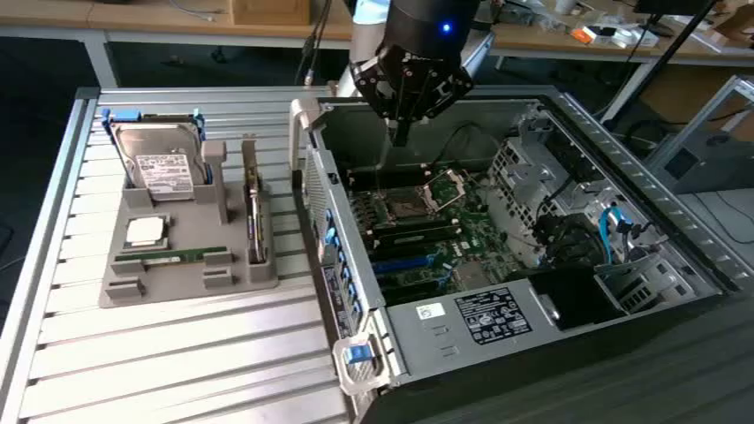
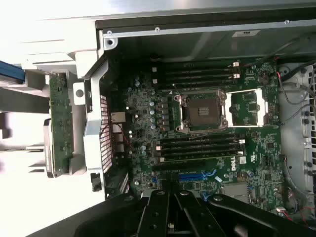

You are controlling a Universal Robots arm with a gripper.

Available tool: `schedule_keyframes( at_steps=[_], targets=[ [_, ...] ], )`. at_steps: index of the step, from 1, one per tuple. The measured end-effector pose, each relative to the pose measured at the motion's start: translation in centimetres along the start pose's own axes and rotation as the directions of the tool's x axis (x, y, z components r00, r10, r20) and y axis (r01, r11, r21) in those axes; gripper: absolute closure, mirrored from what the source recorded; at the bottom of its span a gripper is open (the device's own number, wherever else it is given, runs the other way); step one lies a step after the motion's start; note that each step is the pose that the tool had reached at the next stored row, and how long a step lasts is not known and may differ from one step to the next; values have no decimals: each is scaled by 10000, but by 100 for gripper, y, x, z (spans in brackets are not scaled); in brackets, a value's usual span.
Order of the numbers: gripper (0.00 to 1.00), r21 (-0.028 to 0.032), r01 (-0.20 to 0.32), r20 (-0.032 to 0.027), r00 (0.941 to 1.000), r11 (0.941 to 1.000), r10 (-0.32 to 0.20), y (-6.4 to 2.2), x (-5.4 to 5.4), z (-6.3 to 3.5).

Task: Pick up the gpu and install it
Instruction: 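Reach for the gpu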

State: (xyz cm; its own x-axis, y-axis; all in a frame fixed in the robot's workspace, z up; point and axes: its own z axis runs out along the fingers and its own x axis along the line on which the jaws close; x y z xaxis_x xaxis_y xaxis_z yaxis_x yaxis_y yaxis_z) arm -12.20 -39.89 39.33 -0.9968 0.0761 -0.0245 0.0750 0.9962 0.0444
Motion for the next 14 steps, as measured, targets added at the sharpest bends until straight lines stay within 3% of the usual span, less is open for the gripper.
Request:
schedule_keyframes(
  at_steps=[14],
  targets=[
    [89,0,-1,0,10000,10000,1,-6,74,-2]
  ],
)
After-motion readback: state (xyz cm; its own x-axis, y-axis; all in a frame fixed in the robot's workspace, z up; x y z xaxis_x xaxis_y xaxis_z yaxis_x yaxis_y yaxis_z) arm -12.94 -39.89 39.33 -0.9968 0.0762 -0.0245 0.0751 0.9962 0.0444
